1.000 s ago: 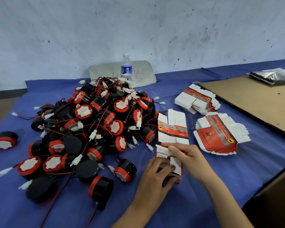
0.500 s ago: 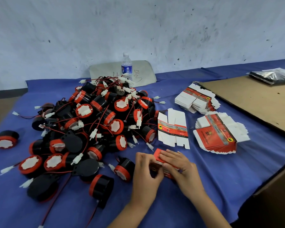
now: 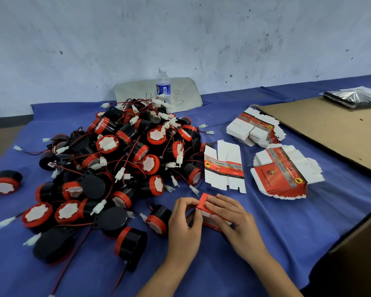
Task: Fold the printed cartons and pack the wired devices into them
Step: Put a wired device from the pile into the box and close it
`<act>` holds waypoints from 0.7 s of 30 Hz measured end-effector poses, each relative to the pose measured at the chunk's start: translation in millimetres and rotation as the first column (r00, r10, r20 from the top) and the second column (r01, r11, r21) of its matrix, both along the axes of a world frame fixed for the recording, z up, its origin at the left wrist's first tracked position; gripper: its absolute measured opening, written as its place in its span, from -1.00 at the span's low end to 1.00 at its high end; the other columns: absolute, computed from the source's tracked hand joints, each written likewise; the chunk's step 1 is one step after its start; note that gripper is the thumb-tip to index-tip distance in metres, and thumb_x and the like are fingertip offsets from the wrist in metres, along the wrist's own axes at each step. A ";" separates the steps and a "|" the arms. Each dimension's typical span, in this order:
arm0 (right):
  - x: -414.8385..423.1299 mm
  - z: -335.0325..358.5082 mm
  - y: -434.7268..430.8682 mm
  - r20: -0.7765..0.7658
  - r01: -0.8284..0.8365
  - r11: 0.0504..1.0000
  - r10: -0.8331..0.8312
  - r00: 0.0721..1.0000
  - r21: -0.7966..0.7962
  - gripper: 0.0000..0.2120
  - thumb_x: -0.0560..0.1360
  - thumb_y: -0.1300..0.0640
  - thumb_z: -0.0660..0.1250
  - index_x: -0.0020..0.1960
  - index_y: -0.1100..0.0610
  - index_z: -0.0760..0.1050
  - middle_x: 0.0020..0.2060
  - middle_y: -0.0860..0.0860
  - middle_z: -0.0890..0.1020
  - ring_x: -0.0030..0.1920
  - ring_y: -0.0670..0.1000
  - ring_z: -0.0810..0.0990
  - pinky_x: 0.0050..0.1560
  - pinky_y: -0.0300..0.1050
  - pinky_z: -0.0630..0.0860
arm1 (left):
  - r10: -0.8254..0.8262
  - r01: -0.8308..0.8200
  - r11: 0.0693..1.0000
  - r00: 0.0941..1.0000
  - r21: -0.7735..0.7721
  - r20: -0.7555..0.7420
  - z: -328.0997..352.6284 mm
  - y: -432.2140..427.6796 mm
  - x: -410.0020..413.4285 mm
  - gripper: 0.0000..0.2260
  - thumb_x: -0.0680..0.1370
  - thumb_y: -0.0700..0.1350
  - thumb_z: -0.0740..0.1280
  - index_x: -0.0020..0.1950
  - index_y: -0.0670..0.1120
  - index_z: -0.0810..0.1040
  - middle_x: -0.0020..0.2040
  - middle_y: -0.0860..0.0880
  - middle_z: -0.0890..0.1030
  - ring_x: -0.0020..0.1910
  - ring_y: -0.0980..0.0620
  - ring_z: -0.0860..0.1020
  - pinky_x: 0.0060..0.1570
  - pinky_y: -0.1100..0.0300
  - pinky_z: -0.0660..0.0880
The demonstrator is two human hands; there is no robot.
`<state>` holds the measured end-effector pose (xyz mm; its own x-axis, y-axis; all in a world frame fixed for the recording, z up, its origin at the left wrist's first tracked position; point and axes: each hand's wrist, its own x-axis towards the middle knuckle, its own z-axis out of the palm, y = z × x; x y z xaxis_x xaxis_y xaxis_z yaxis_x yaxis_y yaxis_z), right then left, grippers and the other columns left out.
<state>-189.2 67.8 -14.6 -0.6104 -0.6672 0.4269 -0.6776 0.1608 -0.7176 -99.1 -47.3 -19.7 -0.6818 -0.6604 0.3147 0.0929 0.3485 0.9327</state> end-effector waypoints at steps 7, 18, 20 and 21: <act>-1.0 -2.7 0.7 -0.090 0.002 1.000 -0.001 0.996 0.012 -0.66 0.51 0.07 0.28 0.28 -0.01 0.47 0.24 -0.21 0.53 0.38 -0.03 0.40 0.36 -0.20 0.33 | -0.023 0.023 1.000 1.000 -0.001 -0.010 -4.3 -5.4 -1.8 -0.82 0.58 -0.26 0.32 0.06 0.02 0.54 0.02 0.03 0.58 0.06 0.10 0.57 0.02 0.33 0.49; -4.0 -4.7 1.4 -0.109 0.040 0.999 -0.040 0.993 -0.010 -0.73 0.53 0.03 0.29 0.18 0.00 0.61 0.19 -0.21 0.59 0.33 -0.12 0.46 0.33 -0.27 0.37 | -0.045 0.044 0.998 0.999 0.048 0.010 -5.6 -6.1 -5.1 -0.88 0.59 -0.21 0.31 0.06 -0.01 0.52 0.01 0.04 0.59 0.02 0.15 0.58 -0.01 0.36 0.48; -4.6 -5.7 1.5 -0.121 0.046 0.999 -0.047 0.992 -0.018 -0.75 0.51 0.07 0.33 0.17 0.00 0.63 0.18 -0.20 0.60 0.32 -0.11 0.47 0.33 -0.30 0.36 | -0.056 0.055 0.995 0.998 0.080 0.009 -4.6 -5.5 -4.7 -0.87 0.58 -0.23 0.32 0.06 -0.01 0.50 0.00 0.04 0.59 0.01 0.17 0.58 -0.02 0.37 0.48; -4.7 -6.4 1.2 -0.122 0.044 0.999 -0.047 0.991 -0.021 -0.75 0.51 0.09 0.34 0.17 0.00 0.63 0.18 -0.20 0.60 0.32 -0.11 0.47 0.33 -0.29 0.36 | -0.061 0.060 0.994 0.998 0.087 0.014 -4.2 -5.3 -4.5 -0.86 0.58 -0.23 0.32 0.06 0.00 0.50 0.00 0.04 0.59 0.01 0.16 0.58 -0.01 0.36 0.49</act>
<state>-193.8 69.0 -21.0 -0.5823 -0.6314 0.5122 -0.7529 0.1812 -0.6327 -103.6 -52.5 -23.9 -0.7261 -0.6420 0.2462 0.0953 0.2607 0.9607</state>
